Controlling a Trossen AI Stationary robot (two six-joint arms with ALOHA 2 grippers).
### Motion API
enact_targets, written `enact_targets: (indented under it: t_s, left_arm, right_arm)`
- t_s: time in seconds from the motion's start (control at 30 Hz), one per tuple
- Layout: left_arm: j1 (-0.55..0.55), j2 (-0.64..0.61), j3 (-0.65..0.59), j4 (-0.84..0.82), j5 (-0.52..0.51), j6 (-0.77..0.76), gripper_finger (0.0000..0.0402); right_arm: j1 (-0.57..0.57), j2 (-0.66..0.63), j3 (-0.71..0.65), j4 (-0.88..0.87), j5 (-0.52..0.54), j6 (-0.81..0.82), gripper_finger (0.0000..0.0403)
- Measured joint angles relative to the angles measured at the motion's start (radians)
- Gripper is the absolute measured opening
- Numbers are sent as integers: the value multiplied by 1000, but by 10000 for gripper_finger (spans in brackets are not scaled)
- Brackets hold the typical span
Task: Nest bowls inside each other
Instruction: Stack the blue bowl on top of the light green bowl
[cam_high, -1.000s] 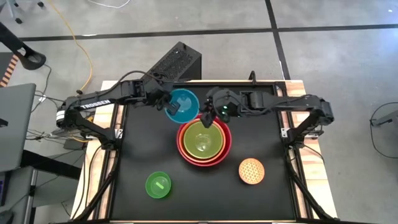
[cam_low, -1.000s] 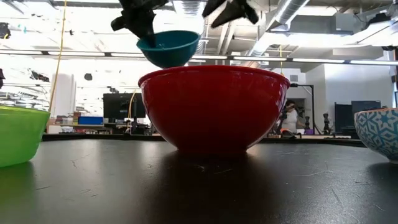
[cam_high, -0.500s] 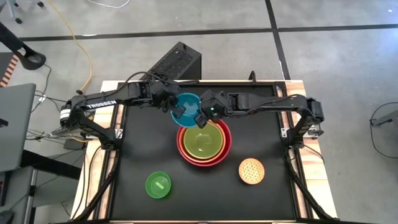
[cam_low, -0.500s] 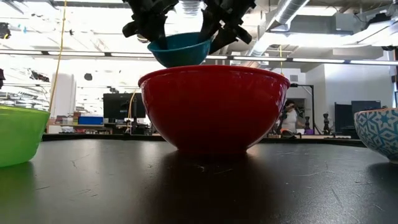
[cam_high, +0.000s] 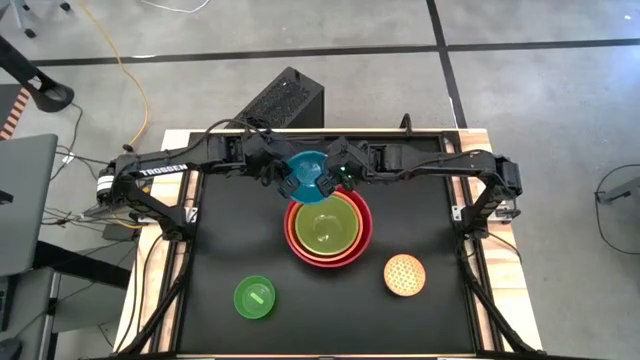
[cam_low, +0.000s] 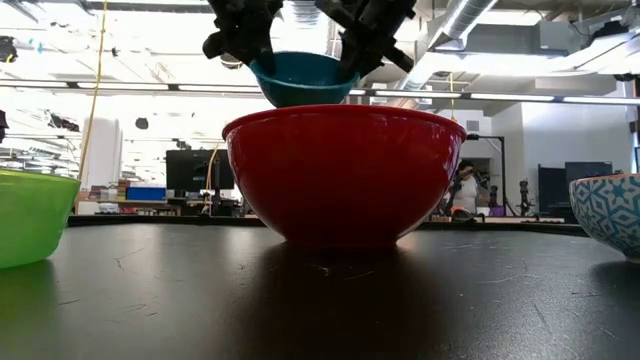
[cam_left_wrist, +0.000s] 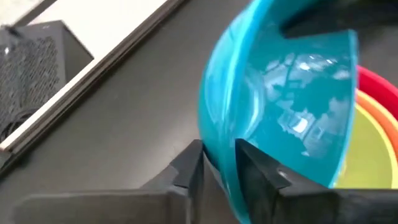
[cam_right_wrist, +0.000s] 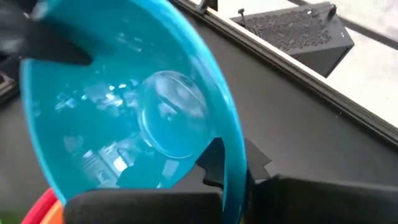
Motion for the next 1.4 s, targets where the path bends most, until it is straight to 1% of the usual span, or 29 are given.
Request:
enact_targets:
  t_s: [0.1,0.2,0.27,0.3,0.37,0.47,0.57,0.63,0.7,0.77,0.83,0.9,0.97,1.03,1.1,1.13,1.23,1.4]
  left_arm:
    - [-6,-4,0,2,12,37,112]
    - [-6,-30,0,-8,21,53,139]
    - [-3,-60,-1,-37,-11,64,150]
    - [-1,-81,-1,-43,-17,74,153]
    - [1,-119,1,-44,-59,89,154]
    - [6,-183,0,-102,-151,106,152]
    - [34,-247,-20,-107,-250,122,151]
    - [62,-293,-58,-92,-266,126,151]
    - [91,-338,-112,-46,-240,124,150]
    - [115,-391,-196,37,-196,126,150]
    - [130,-462,-310,189,-124,160,150]
    - [147,-535,-438,360,-13,168,150]
    - [161,-593,-571,540,103,112,150]
    - [168,-636,-692,671,169,29,150]
    - [168,-663,-788,786,210,-55,150]
    - [167,-673,-828,822,221,-93,150]
    - [167,-688,-902,846,244,-164,150]
    - [167,-700,-926,852,276,-185,150]
  right_arm:
    - [-1,-1,3,-75,-6,-1,9]
    - [3,-6,3,-125,-12,5,8]
    - [4,-13,-1,-213,-33,-5,7]
    - [5,-21,-6,-243,-43,4,7]
    - [5,-32,-1,-242,-72,26,7]
    - [10,-49,0,-314,-138,50,7]
    - [30,-49,0,-276,-184,72,7]
    - [46,-43,0,-275,-205,94,7]
    - [59,-32,-1,-259,-228,109,8]
    - [65,-27,-5,-247,-236,123,8]
    - [67,-9,-7,-241,-237,134,8]
    - [66,-2,-7,-227,-255,144,8]
    - [61,13,-7,-221,-294,142,8]
    - [58,23,-7,-207,-318,139,8]
    - [59,46,-7,-204,-342,134,8]
    - [58,54,-7,-196,-353,133,8]
    - [54,77,-7,-199,-367,122,8]
    - [34,131,-8,-204,-385,111,9]
